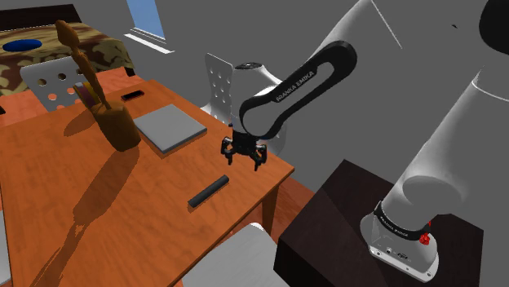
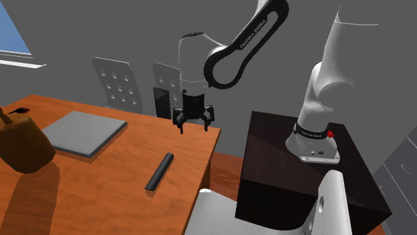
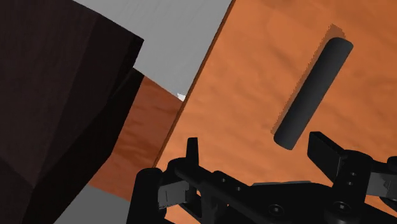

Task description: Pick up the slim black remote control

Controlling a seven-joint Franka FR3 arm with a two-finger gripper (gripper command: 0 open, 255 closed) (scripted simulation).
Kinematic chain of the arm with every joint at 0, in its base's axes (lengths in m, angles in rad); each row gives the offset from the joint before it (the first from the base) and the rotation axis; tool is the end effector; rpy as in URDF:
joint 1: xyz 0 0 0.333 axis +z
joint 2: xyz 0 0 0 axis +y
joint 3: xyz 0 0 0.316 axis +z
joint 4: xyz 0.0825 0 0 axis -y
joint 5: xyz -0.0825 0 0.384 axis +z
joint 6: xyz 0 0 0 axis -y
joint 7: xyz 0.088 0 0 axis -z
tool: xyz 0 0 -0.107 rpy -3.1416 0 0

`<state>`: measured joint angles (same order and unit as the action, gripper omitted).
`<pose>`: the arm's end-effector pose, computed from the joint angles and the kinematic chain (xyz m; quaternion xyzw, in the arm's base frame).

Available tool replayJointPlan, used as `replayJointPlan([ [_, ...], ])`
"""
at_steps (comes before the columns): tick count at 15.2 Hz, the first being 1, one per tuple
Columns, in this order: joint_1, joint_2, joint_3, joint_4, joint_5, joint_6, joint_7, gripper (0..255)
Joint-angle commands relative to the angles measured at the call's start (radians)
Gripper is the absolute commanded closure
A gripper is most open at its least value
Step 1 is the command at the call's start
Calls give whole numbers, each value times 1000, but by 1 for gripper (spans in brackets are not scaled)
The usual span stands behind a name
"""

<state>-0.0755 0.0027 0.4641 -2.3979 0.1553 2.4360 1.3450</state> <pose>0.4581 0.1880 0.3175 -0.8582 0.5103 0.0281 0.0472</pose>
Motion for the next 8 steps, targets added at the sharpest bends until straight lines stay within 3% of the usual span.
replayJointPlan([
  [1, 8, 90, 6, 42, -34, 49, 100, 0],
  [8, 94, 386, -62, 234, -138, 166, 379, 0],
])
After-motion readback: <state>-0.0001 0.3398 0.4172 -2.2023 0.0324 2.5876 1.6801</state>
